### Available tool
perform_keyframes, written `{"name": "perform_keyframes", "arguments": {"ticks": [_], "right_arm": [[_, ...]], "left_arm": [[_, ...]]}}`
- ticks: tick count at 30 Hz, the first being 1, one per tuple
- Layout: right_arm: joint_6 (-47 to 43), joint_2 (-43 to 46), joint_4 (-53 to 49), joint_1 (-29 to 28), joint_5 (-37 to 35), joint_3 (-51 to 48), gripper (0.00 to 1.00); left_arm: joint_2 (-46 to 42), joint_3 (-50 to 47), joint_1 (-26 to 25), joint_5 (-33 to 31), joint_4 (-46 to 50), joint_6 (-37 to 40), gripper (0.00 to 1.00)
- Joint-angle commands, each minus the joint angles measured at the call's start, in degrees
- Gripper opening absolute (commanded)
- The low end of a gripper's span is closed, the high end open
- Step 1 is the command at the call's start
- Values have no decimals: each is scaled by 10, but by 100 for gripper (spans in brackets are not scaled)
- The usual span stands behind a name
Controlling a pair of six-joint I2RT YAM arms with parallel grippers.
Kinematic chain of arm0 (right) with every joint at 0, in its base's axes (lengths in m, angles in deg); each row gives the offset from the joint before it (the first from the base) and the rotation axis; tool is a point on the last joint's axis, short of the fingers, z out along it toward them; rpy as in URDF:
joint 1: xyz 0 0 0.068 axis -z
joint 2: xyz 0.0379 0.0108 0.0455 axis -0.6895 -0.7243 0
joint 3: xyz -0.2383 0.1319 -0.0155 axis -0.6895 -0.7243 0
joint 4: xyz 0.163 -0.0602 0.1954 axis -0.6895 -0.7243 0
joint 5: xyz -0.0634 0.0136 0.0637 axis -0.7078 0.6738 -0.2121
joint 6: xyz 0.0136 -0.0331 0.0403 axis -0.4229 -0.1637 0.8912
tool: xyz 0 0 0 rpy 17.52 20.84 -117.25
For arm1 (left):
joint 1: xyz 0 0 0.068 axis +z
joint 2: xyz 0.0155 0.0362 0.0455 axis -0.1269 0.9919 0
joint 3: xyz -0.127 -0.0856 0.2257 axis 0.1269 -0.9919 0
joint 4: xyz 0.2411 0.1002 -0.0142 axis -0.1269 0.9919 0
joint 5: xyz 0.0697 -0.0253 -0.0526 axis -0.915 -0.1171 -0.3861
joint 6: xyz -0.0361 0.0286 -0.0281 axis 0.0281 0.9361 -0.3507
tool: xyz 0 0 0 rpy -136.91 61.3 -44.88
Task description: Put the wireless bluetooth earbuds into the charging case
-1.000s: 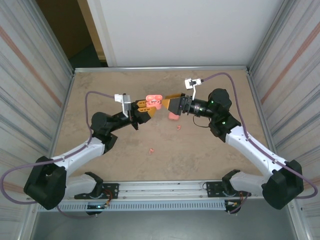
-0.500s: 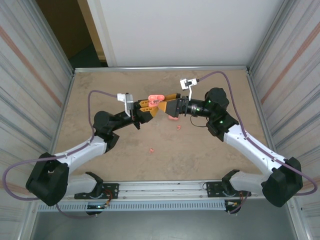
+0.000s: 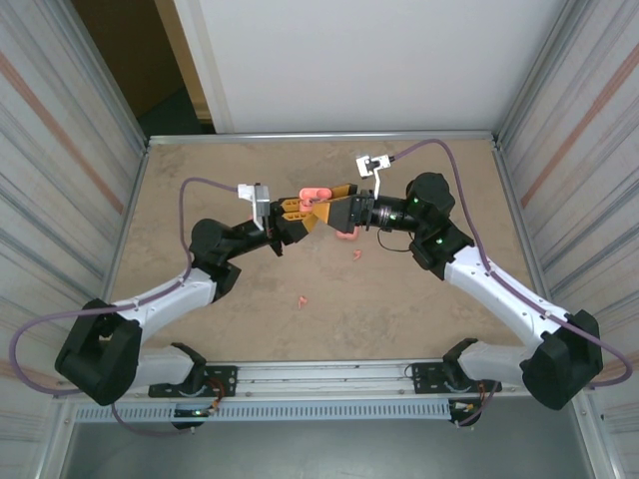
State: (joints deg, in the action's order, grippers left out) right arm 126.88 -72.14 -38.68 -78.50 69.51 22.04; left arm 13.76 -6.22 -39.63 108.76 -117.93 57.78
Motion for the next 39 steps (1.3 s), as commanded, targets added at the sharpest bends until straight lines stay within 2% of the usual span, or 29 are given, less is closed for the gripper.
{"name": "perform_keyframes", "arguments": {"ticks": [1,39], "right_arm": [[-16,-1,16,-6,17,25,99],[-56,22,9,-12,27,20,99]], "left_arm": [[2,19,-4,13,-23,-1,0],[19,10,-3,2,8,12,0]]}}
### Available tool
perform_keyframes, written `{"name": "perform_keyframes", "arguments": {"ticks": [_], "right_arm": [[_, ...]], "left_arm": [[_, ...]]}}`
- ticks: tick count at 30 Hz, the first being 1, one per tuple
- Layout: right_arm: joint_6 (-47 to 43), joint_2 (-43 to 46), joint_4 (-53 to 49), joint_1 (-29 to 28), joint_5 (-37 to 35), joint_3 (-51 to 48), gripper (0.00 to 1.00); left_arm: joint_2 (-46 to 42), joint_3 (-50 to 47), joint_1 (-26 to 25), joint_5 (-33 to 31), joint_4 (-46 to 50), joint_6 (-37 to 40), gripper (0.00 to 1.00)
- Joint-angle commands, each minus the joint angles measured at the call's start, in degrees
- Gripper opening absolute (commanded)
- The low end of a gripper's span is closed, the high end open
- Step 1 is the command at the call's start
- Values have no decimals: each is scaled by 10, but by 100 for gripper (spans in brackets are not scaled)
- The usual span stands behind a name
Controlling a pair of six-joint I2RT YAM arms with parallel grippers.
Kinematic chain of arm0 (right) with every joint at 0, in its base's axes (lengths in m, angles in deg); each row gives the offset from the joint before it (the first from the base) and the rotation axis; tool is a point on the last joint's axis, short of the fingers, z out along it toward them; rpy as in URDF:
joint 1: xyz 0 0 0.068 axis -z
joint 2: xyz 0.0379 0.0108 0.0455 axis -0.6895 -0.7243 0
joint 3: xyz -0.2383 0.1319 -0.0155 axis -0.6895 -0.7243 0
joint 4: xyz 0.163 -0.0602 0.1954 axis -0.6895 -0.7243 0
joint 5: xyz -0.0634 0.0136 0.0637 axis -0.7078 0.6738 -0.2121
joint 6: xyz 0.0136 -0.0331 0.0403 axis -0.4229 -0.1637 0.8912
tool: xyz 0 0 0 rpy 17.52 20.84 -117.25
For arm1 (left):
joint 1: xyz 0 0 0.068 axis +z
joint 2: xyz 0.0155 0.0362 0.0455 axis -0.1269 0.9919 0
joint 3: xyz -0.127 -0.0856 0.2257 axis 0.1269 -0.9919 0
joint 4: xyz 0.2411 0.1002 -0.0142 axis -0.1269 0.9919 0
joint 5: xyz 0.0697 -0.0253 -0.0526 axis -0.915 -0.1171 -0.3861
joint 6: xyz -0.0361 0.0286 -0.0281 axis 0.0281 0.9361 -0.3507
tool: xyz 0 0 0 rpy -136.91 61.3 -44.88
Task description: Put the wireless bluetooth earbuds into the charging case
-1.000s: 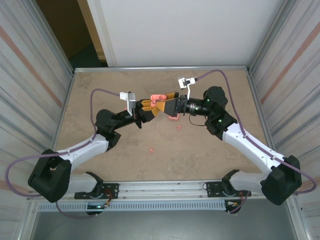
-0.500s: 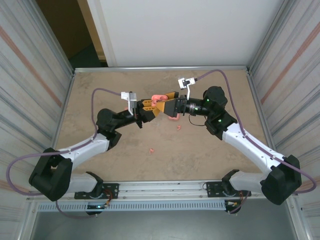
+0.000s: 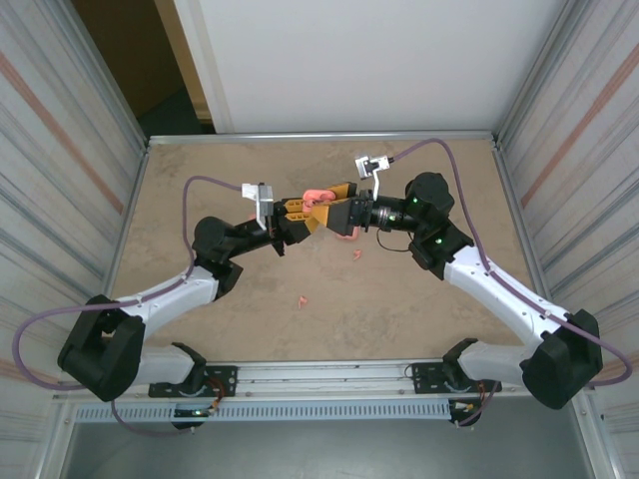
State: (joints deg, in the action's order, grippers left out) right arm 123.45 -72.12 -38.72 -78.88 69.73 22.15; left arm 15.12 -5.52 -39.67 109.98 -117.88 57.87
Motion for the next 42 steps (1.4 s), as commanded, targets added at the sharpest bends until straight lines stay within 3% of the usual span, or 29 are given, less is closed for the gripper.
{"name": "perform_keyframes", "arguments": {"ticks": [1,34,42], "right_arm": [[-23,22,10,-9,25,17,99],[-103,51,-56,-16,5,7,99],[-114,54,-81,-13,-29,9,99]], "left_arm": [[5,3,-2,-9,7,12,0],[1,5,-3,-11,14,13,0],[-15,7,-2,-11,24,17,0]]}}
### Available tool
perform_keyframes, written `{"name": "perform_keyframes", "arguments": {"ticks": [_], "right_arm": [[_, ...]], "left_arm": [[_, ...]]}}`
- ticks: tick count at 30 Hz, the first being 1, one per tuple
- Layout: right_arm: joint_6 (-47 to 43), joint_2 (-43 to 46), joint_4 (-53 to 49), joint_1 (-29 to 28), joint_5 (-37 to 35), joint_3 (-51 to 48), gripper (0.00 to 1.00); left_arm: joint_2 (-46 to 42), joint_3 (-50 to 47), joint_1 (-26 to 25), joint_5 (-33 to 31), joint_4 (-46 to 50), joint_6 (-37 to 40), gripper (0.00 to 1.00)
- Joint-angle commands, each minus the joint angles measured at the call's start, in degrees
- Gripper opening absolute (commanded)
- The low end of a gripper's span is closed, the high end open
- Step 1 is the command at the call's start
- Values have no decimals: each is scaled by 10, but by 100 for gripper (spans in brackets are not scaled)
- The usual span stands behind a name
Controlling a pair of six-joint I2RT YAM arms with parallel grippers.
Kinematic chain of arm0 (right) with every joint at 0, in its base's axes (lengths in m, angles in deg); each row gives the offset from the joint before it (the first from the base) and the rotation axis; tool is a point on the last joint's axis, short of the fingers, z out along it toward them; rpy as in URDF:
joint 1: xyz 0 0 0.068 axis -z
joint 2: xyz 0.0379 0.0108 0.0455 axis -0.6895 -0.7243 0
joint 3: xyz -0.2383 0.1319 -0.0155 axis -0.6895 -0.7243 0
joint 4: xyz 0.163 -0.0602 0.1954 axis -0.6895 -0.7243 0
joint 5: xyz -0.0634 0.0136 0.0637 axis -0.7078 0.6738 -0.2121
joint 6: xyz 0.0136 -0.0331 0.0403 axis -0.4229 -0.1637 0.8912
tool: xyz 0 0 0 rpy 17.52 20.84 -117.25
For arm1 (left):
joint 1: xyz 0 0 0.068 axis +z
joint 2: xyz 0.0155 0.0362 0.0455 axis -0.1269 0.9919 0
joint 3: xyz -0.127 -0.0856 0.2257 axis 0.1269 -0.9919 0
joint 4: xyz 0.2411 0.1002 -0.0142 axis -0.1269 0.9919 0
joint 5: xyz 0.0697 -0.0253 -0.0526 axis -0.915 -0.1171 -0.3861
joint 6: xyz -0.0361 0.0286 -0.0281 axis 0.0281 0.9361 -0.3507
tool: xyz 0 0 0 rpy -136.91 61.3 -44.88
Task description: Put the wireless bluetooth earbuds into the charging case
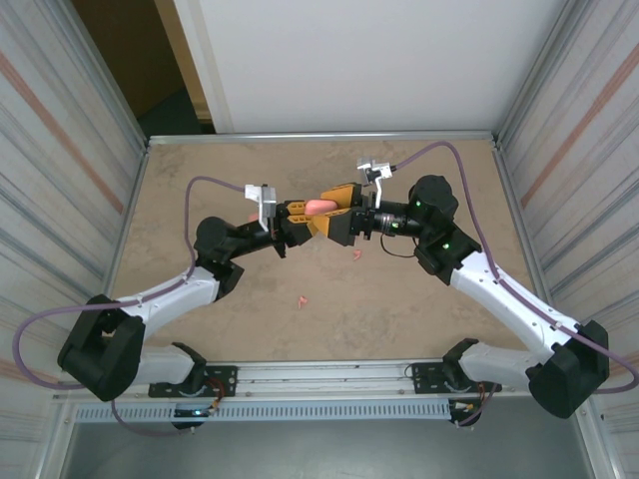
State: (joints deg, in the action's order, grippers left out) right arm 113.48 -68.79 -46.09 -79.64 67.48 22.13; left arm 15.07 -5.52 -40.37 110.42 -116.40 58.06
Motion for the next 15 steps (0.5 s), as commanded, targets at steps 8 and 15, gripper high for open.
{"name": "perform_keyframes", "arguments": {"ticks": [8,15], "right_arm": [[17,8,-12,22,-35,3,99],[32,28,5,61,-49,-28,99]], "left_arm": [[-47,5,4,-15,26,28,0],[-96,5,4,-38,110,67,0]]}}
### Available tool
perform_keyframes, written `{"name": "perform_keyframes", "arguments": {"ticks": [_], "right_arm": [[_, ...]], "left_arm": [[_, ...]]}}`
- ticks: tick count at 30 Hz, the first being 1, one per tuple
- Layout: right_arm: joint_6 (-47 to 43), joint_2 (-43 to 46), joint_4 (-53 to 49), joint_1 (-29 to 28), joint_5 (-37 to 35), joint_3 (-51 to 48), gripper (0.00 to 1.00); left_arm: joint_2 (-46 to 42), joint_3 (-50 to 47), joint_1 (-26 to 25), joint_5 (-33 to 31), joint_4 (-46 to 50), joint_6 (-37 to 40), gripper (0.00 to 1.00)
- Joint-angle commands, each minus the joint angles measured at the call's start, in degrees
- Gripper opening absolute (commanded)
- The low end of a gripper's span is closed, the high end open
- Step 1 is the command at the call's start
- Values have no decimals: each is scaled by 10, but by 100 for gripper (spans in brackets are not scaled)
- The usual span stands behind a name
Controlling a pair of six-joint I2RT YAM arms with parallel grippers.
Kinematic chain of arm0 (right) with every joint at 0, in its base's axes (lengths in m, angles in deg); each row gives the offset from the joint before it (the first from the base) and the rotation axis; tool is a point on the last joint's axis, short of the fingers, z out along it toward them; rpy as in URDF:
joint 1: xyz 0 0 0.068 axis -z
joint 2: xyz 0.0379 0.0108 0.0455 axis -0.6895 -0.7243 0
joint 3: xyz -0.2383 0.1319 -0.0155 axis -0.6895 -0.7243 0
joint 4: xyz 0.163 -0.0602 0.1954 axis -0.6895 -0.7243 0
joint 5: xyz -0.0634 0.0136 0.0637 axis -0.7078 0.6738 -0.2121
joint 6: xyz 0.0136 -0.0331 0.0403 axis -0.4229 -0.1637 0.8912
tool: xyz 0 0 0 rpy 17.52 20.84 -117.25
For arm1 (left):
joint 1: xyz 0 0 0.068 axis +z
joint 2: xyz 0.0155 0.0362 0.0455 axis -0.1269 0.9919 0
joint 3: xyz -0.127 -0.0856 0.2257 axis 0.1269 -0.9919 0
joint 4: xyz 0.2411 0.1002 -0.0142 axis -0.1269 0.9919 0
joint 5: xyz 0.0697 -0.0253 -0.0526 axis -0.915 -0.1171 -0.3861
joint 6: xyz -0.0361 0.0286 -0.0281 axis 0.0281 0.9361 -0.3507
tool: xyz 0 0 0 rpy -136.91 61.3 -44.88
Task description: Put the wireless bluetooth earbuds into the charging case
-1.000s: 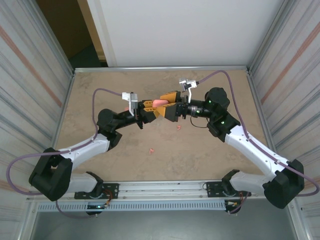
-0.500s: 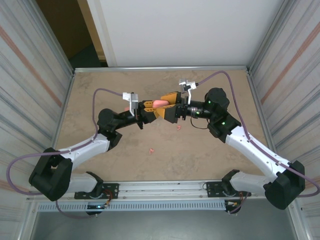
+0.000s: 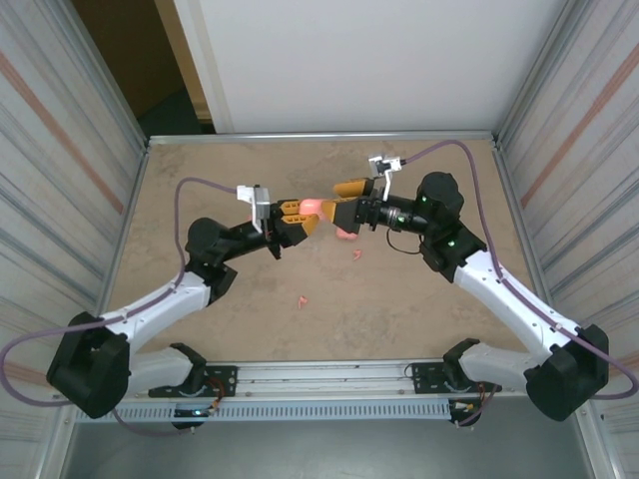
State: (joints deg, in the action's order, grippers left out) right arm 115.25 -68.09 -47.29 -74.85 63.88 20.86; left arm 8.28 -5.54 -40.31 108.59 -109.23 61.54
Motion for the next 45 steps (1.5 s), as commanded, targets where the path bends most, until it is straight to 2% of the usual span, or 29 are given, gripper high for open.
{"name": "perform_keyframes", "arguments": {"ticks": [1,11,16,26,36,45], "right_arm": [[17,28,22,20,-18,-26,99],[53,77,30,91,-51,-99,99],[69,76,19,103,-80,-122,99],[83,52,-74,113,-158,-128,99],[95,8,-191,113,-219,-108,99],[97,-32,-236,114,-229,-98,99]], "left_arm": [[-37,5,3,-26,57,42,0],[-109,3,10,-114,220,109,0],[-134,0,21,-147,282,119,0],[-196,9,30,-231,459,162,0],[-189,3,84,-239,534,105,0],[-115,-13,148,-220,595,24,0]]}}
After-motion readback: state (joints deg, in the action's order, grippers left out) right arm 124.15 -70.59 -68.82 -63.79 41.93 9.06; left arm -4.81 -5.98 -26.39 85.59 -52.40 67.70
